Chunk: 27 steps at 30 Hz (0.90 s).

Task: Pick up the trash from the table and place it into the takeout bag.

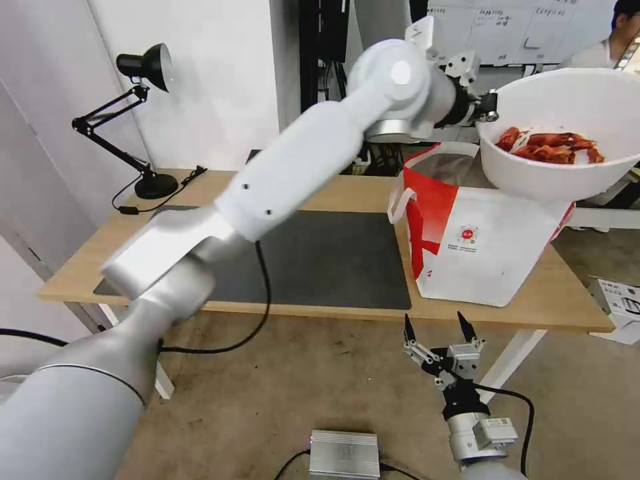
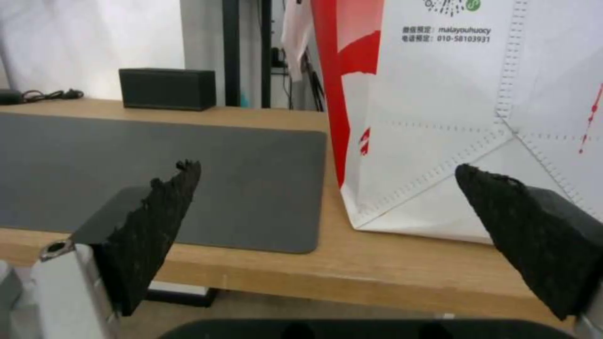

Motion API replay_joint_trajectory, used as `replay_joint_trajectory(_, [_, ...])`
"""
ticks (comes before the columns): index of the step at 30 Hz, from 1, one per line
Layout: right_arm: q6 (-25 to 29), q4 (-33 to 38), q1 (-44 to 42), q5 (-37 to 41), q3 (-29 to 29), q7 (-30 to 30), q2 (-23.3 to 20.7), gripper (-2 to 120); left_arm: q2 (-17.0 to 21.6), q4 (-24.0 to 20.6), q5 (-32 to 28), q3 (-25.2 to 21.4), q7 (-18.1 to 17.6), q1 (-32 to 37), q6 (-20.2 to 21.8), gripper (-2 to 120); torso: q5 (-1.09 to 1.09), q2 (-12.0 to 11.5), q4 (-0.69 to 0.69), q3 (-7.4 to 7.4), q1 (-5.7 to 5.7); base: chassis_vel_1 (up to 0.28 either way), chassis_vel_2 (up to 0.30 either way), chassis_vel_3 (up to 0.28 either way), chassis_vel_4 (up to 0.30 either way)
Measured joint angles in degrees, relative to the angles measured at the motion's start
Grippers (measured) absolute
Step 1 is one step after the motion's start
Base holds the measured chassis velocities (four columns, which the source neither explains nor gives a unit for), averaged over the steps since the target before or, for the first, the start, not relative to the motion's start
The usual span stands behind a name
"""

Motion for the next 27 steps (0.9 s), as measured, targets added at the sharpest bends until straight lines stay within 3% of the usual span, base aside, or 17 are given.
replay_joint_trajectory(20, [0.0,0.0,0.0,0.0,0.0,0.0,0.0,100,0.0,1.9,-0.8,3.0,-9.0,0.3,-11.4,0,-0.02,0.0,0.02,0.00,0.00,0.000,0.000,0.000,0.000])
replay_joint_trajectory(27, [0.0,0.0,0.0,0.0,0.0,0.0,0.0,100,0.1,2.7,1.0,5.0,-14.2,2.4,-14.8,0,-0.02,0.0,0.02,0.00,0.00,0.000,0.000,0.000,0.000])
